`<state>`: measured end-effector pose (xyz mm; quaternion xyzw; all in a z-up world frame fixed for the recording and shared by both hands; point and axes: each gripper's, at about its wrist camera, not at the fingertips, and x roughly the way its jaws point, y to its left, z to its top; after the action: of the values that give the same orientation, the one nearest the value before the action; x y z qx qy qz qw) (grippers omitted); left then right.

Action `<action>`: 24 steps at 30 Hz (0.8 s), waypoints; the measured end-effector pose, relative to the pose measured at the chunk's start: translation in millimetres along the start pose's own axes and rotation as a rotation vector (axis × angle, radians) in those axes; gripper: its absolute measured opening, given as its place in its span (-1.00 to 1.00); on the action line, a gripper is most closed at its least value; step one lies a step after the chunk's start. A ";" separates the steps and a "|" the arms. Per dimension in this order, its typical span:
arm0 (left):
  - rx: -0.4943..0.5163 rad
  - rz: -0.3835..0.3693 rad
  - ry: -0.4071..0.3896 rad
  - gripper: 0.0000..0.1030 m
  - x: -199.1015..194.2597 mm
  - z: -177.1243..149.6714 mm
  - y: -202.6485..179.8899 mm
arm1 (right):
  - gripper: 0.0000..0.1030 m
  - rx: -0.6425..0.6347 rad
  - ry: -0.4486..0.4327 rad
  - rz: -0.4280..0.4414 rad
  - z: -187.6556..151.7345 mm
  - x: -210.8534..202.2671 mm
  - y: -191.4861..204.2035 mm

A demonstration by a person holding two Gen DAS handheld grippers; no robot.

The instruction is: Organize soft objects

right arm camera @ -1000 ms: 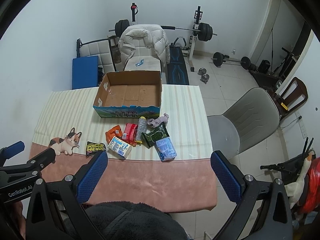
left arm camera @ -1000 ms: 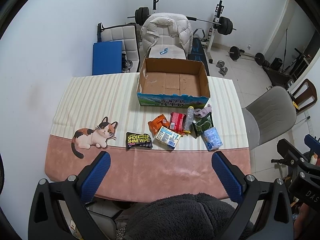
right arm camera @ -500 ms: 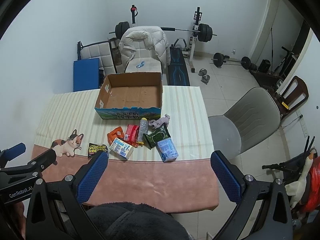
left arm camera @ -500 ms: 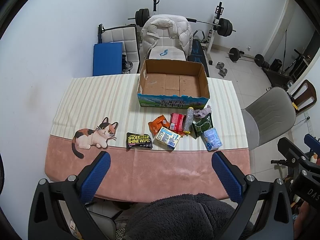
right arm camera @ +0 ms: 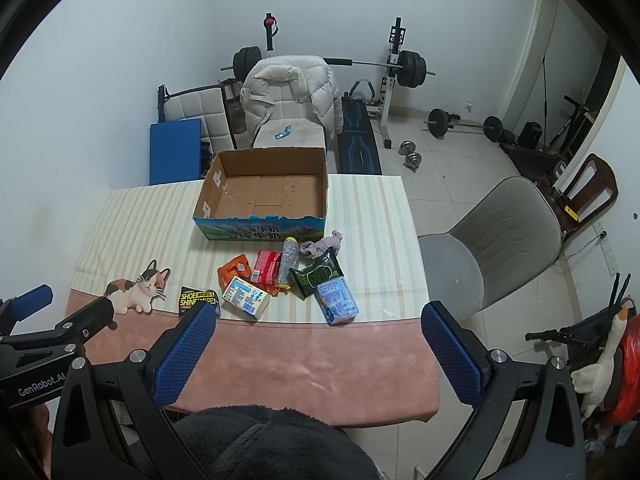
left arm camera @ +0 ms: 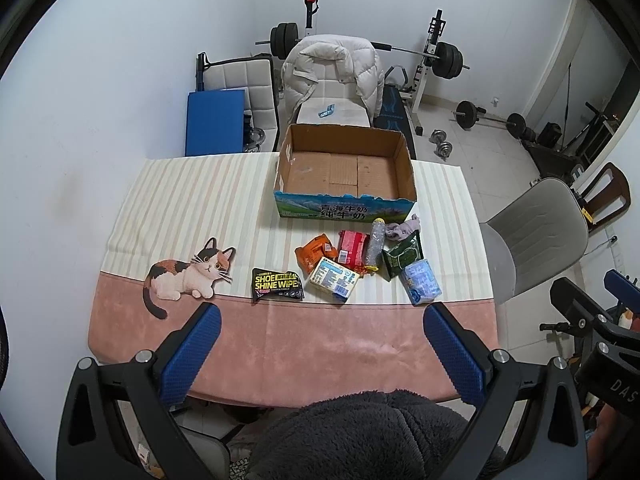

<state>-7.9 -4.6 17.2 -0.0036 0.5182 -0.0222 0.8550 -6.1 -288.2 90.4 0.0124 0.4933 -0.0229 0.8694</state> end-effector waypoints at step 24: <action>-0.023 -0.012 0.004 1.00 10.7 0.3 2.2 | 1.00 -0.004 -0.005 0.039 -4.7 1.5 -8.2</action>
<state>-2.6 -2.9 7.8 -0.0163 0.5202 -0.0214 0.8536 -9.8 -296.2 86.7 0.0204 0.4910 -0.0049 0.8709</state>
